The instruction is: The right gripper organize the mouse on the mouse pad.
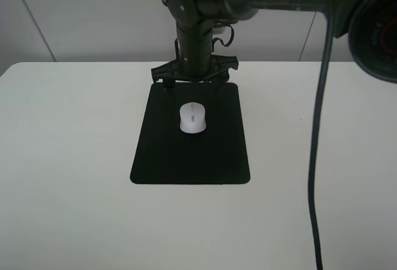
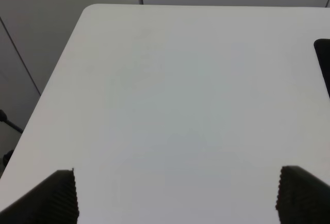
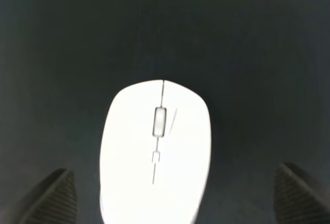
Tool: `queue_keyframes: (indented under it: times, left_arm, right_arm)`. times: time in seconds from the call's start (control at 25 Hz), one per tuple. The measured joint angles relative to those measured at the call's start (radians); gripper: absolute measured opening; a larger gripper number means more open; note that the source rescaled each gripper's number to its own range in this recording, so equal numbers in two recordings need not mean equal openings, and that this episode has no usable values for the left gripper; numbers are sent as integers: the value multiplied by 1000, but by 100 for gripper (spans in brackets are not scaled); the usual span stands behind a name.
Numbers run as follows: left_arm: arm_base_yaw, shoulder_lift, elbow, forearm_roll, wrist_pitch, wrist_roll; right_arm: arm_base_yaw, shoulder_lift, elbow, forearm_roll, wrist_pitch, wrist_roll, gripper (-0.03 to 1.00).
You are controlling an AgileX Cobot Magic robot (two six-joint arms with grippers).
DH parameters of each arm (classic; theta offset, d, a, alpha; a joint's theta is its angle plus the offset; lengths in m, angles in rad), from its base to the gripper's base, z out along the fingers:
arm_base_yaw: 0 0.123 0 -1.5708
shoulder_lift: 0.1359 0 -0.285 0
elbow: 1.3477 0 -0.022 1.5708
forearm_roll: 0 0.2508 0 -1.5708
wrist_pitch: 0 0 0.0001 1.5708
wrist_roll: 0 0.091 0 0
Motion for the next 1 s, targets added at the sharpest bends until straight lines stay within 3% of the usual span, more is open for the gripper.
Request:
queue_keyframes:
  times: [0.32,0.6,1.0]
  left_arm:
    - [0,0,0,0,0,0]
    - [0,0,0,0,0,0]
    - [0,0,0,0,0,0]
  right_arm:
    - [-28,-102,64,27,65,-72,68]
    - [-122,-255,322,73,18,-97,68]
    - [-342,-604,731,74,-66,-108,68]
